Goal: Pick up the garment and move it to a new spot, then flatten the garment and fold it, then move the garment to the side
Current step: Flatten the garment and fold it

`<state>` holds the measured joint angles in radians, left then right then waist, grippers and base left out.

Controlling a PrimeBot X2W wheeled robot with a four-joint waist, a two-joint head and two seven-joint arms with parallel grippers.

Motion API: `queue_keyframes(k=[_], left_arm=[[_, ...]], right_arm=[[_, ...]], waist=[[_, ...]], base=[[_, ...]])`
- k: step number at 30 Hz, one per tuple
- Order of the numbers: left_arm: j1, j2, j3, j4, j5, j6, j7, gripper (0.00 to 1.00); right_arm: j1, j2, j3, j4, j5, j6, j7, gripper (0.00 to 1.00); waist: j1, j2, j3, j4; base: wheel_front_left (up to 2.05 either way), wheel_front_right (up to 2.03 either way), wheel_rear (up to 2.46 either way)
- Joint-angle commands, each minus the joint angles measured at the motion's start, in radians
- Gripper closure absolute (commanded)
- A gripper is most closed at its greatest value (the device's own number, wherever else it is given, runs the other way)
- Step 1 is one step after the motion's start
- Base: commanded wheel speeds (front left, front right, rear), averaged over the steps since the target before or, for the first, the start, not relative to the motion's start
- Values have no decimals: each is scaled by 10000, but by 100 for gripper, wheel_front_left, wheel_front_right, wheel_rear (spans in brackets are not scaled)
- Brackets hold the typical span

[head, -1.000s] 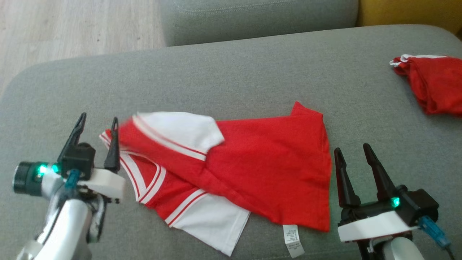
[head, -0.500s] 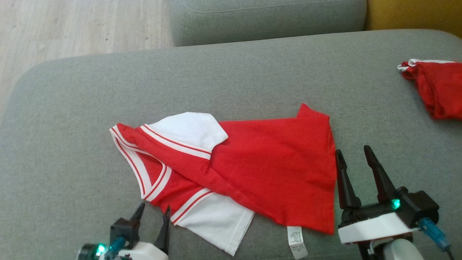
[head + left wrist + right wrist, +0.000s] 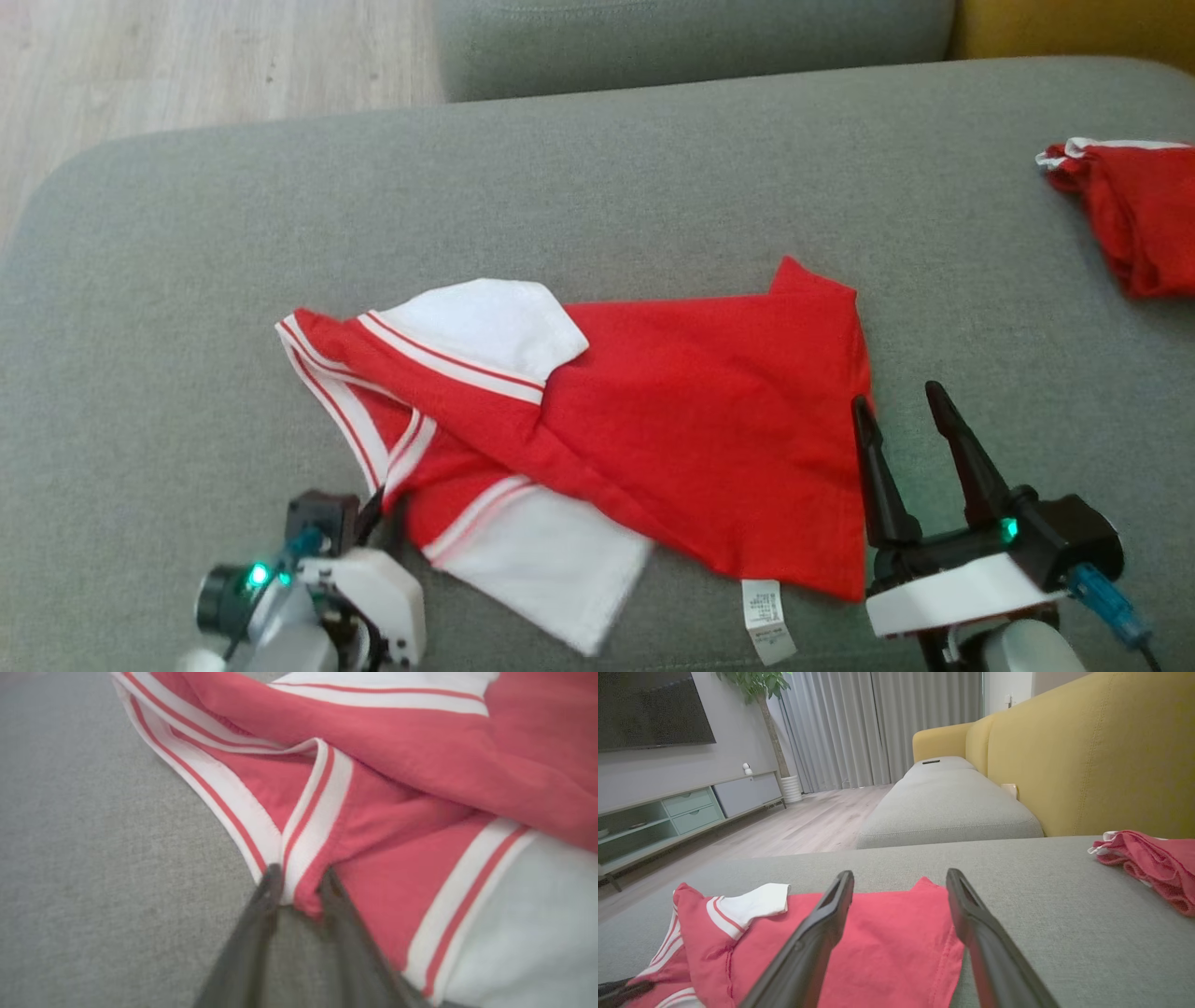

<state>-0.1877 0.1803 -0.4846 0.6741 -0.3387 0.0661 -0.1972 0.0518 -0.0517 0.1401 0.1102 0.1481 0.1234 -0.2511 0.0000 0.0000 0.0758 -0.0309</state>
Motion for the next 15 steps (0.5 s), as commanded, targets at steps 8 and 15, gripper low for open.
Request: queue_keyframes(k=[8,15], left_arm=[[-2161,925,508,262,905,399,-631,100],[-2853,1781,1147,-1404,1841,900,-642,100]], right_arm=[[-505,-361,308,-158,-9,73,-107,0],[-763,-375,323,-159,-33,73,-107,0]], waist=[[0,0,334,148],[0,0,633,194]], base=[[0,0,0],[0,0,0]])
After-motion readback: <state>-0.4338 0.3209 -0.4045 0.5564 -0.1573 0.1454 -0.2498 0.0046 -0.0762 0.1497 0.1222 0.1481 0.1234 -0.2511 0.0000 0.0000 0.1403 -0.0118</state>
